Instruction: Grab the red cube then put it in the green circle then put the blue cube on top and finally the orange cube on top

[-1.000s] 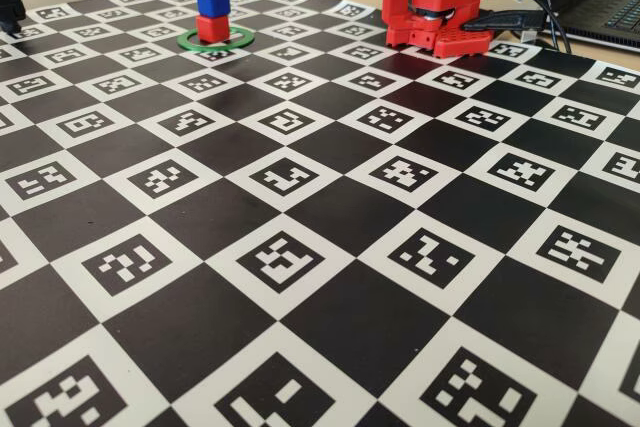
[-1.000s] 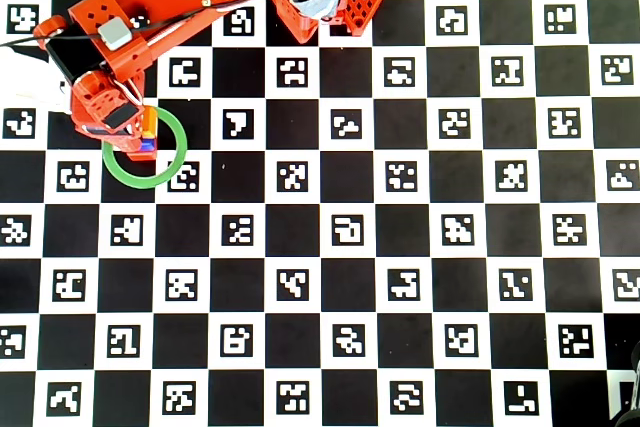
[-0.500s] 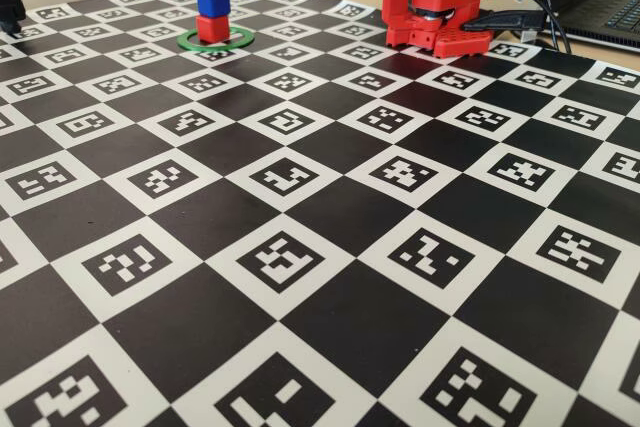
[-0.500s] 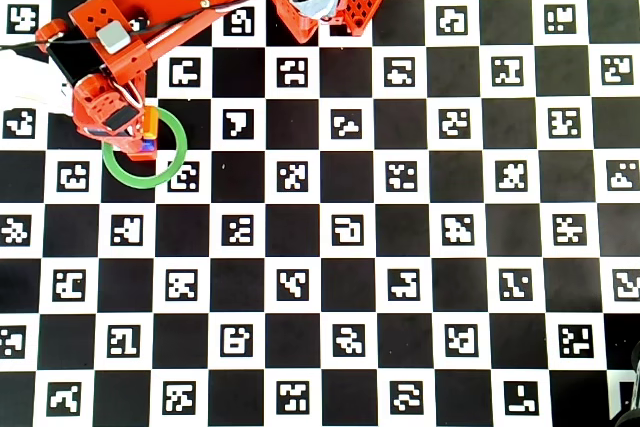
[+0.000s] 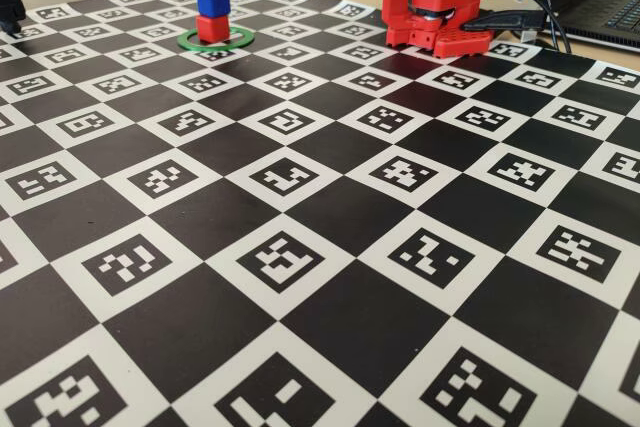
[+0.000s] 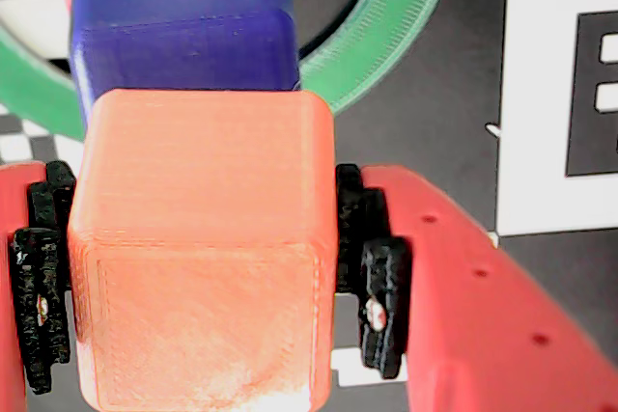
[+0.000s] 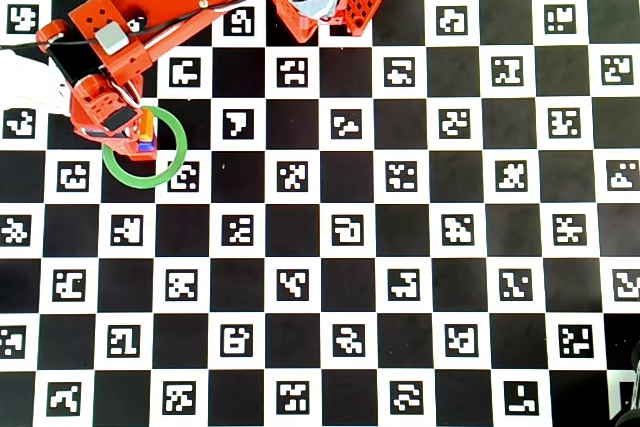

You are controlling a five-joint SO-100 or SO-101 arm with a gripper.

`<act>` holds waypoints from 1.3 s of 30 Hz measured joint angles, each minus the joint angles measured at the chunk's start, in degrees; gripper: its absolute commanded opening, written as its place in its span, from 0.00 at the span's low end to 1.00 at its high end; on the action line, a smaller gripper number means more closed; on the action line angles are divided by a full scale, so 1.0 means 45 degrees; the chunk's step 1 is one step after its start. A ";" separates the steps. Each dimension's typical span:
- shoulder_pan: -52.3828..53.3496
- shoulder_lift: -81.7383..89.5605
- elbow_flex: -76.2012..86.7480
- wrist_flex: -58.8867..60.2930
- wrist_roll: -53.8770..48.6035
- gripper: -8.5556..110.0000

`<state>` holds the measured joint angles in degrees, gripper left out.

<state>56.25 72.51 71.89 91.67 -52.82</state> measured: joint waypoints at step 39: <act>0.0000 0.0000 0.0469 -0.0547 0.0098 0.41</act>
<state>56.25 72.51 74.00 89.21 -52.38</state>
